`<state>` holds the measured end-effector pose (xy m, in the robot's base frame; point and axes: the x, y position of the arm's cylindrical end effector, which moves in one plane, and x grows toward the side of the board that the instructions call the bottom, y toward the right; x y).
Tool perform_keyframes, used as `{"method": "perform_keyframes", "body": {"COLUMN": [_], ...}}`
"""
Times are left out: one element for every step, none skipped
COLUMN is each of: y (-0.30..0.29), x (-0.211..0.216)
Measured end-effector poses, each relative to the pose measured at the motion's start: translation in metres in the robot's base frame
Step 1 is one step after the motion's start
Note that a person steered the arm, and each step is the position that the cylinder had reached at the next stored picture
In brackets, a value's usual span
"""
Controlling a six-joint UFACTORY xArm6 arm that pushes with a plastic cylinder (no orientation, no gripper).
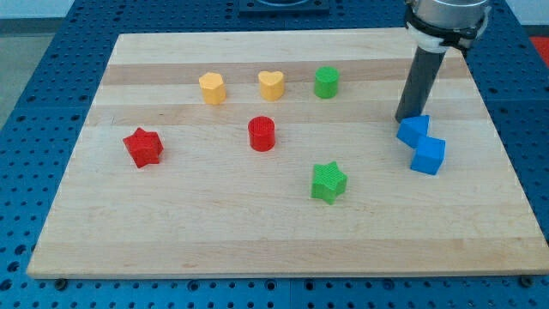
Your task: Move green circle into the green star
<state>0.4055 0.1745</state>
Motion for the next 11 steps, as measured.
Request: {"method": "perform_keyframes", "body": {"y": [-0.028, -0.037, -0.085, -0.084, -0.105, -0.106, -0.119, -0.12, -0.12, -0.12, -0.12], "x": [-0.027, -0.038, -0.069, -0.078, -0.122, -0.129, -0.136, -0.136, -0.108, -0.094, -0.049]}}
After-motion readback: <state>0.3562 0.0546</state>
